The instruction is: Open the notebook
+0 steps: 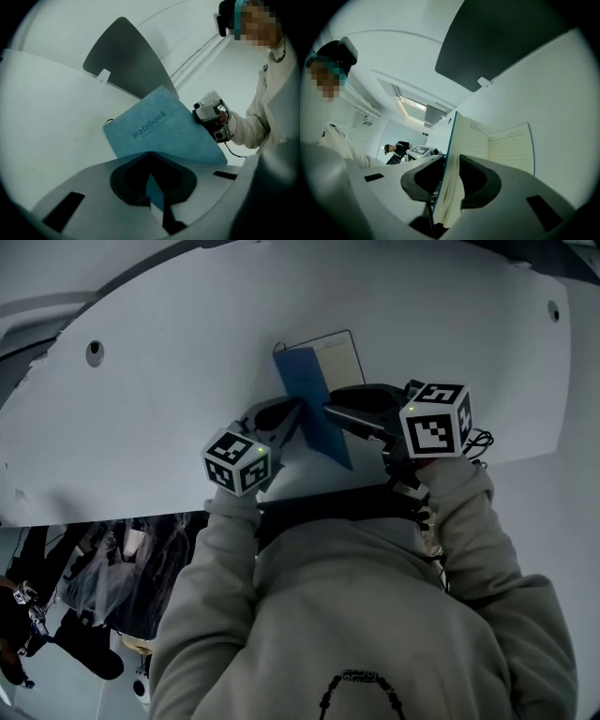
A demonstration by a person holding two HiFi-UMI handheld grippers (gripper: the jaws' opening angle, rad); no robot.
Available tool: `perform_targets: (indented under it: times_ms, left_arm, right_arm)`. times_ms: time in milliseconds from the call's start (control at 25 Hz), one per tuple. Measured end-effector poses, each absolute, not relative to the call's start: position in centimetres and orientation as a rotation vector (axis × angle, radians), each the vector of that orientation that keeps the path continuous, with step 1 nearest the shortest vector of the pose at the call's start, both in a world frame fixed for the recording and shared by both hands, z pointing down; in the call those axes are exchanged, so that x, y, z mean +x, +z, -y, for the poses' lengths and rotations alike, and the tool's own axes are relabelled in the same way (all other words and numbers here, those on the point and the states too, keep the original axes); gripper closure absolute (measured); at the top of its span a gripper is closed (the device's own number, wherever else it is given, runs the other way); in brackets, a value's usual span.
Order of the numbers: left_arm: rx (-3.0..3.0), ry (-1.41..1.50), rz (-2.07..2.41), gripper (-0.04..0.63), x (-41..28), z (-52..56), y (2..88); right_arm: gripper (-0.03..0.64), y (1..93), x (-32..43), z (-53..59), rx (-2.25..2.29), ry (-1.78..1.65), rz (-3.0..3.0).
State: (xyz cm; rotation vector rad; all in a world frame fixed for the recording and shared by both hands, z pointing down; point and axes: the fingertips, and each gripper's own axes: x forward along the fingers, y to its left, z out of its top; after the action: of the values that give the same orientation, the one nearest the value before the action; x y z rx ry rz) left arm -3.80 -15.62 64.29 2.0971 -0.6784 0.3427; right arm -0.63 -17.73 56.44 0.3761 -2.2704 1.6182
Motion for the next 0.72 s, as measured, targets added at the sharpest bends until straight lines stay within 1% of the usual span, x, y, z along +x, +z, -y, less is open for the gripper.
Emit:
perform_targets:
  times_ms: [440, 720]
  left_arm:
    - [2.049, 0.249, 0.873, 0.598, -10.7, 14.7, 62.5]
    - [1.997, 0.183, 0.981, 0.598, -14.5, 12.2, 62.1]
  right_arm:
    - [0.502, 53.9, -7.1, 15.7, 0.116, 1.646, 2.337]
    - [0.519, 55.0, -11.5, 14.6, -0.011, 1.649, 2.330]
